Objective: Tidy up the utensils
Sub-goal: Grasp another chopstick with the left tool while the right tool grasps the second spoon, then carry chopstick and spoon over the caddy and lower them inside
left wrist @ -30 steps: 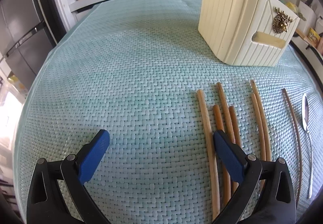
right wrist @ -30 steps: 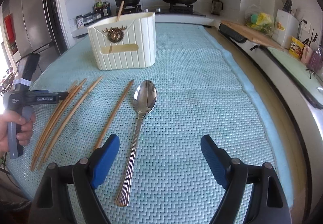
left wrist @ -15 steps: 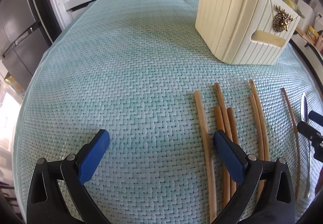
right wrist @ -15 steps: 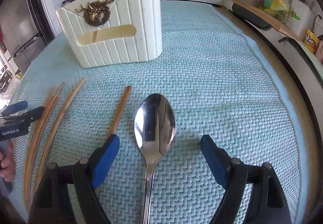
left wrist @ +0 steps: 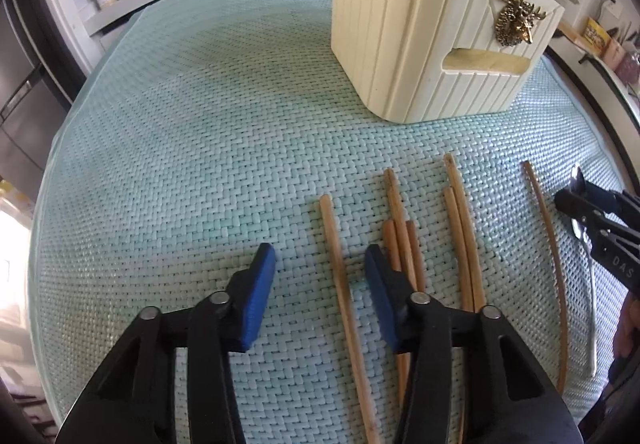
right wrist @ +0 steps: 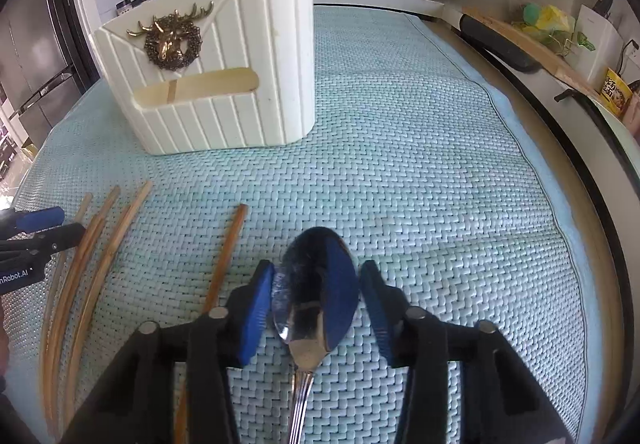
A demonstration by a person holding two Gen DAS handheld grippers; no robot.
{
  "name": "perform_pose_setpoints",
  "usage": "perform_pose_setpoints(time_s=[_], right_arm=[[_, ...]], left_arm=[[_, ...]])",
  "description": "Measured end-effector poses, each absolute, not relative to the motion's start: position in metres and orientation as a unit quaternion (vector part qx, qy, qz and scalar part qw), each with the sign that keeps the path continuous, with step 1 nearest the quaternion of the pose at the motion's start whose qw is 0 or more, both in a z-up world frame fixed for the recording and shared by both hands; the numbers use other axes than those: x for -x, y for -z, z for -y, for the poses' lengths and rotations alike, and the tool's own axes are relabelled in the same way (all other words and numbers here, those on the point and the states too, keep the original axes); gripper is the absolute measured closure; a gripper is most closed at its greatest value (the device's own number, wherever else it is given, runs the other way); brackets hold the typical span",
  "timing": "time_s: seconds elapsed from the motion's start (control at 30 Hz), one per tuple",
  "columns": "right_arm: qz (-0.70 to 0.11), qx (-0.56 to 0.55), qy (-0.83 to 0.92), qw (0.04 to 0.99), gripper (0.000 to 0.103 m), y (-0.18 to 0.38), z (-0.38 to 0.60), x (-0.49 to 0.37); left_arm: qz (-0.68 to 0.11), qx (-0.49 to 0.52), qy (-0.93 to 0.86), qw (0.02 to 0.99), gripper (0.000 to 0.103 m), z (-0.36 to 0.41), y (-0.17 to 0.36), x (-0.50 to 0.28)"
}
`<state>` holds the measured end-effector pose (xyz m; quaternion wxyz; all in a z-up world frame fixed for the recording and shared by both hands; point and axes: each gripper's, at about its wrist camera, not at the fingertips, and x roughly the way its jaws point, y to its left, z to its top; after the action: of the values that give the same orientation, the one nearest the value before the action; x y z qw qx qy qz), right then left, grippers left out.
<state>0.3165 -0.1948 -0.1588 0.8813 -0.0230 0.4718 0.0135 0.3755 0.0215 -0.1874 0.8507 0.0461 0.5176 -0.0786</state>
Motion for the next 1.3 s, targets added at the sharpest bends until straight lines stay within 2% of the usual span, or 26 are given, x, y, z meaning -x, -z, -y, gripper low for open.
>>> perform_pose_setpoints(time_s=[0.03,0.1,0.2,0.4,0.83,1.3], right_arm=[[-0.473,0.016,-0.021,0.881,0.061,0.158,0.199,-0.323],[-0.468,0.004,-0.036,0.883,0.061,0.156,0.203,-0.327],[-0.459,-0.012,-0.052,0.887,0.061,0.152,0.211,-0.326],[-0.417,-0.028,-0.083,0.905,0.061,0.124,0.221,-0.307],[-0.328,-0.011,-0.143,0.934,0.061,0.053,0.212,-0.238],[-0.282,0.002,-0.150,0.947,0.062,0.014,0.205,-0.211]], left_arm=[[-0.517,-0.048,0.078,0.851,0.079,-0.020,0.187,-0.376],[-0.515,-0.045,0.080,0.852,0.094,-0.020,0.187,-0.372],[-0.512,-0.029,0.081,0.855,0.098,-0.021,0.187,-0.369],[-0.481,-0.007,0.079,0.873,0.099,-0.030,0.168,-0.356],[-0.379,0.026,0.104,0.919,0.099,-0.048,0.074,-0.291],[-0.331,0.059,0.119,0.934,0.099,-0.066,0.035,-0.275]])
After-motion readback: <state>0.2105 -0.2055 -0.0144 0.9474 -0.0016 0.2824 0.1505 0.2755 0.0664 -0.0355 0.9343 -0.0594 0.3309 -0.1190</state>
